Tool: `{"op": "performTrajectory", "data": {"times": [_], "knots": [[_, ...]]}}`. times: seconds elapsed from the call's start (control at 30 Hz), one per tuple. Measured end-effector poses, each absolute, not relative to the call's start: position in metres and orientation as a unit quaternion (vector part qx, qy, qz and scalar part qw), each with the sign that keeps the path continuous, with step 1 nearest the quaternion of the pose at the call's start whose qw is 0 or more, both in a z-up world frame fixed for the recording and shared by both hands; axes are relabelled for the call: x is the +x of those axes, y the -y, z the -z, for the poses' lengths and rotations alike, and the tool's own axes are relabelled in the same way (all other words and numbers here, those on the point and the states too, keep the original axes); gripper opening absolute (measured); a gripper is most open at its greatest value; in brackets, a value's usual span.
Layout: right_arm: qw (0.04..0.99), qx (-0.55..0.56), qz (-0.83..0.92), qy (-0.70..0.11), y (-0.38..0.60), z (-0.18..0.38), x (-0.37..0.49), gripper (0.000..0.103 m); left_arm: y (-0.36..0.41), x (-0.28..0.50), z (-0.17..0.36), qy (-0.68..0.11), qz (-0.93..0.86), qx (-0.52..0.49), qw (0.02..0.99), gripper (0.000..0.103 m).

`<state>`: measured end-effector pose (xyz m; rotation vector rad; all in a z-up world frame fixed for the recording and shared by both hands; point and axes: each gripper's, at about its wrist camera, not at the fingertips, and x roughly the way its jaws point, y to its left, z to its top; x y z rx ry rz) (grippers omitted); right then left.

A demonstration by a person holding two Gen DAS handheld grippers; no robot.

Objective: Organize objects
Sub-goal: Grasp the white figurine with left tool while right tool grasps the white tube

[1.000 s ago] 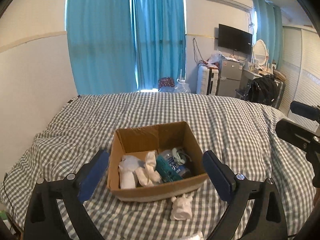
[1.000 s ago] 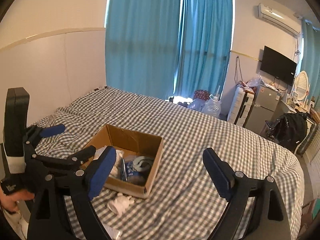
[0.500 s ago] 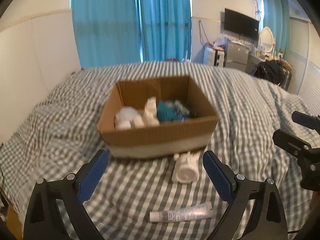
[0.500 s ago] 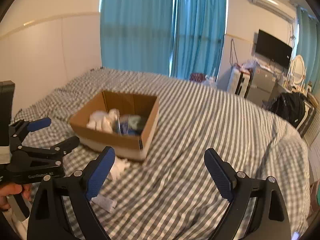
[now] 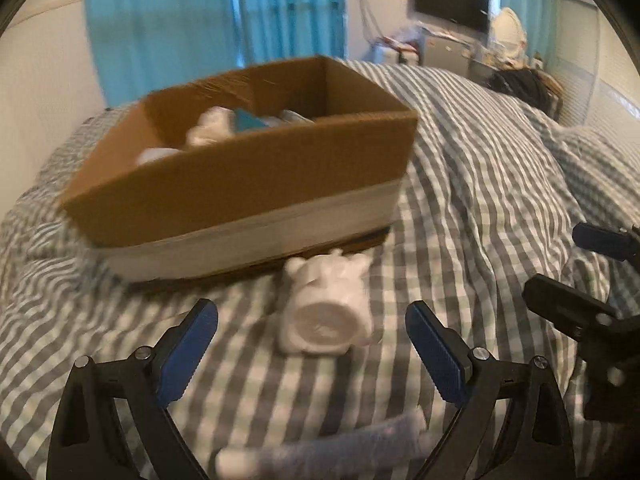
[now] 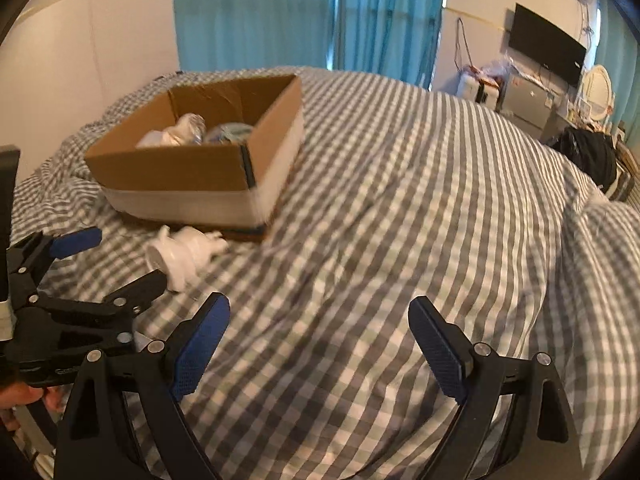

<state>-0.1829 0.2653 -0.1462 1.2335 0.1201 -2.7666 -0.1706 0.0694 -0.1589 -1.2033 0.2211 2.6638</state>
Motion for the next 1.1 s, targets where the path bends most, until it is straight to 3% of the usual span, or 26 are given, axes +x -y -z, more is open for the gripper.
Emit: {"op": "performTrajectory", "data": {"times": [0.07, 0.1, 0.4, 0.73, 0.9, 0.97, 1.1], "knots": [[0.054, 0.411, 0.910, -0.029, -0.269, 0.148, -0.185, 0.091, -0.074, -0.180, 0.170, -0.080, -0.896, -0.421, 0.120, 0.061], [0.052, 0.412, 0.909, -0.026, -0.270, 0.149, -0.185, 0.091, -0.075, -0.184, 0.174, -0.080, -0.890, -0.431, 0.127, 0.052], [0.071, 0.419, 0.905, -0.029, -0.260, 0.159, -0.184, 0.091, -0.024, -0.154, 0.152, -0.040, -0.897, -0.420, 0.133, 0.052], [0.241, 0.435, 0.861, -0.109, -0.158, 0.188, -0.169, 0.091, 0.054, -0.124, 0.146, -0.006, -0.907, -0.417, 0.061, 0.052], [0.265, 0.456, 0.838, -0.142, -0.120, 0.212, -0.170, 0.090, 0.064, -0.117, 0.148, 0.004, -0.907, -0.419, 0.052, 0.052], [0.262, 0.463, 0.835, -0.139, -0.116, 0.217, -0.173, 0.078, 0.067, -0.115, 0.149, 0.007, -0.907, -0.417, 0.051, 0.052], [0.238, 0.459, 0.846, -0.129, -0.121, 0.211, -0.171, 0.041, 0.066, -0.109, 0.144, 0.006, -0.910, -0.412, 0.052, 0.052]]}}
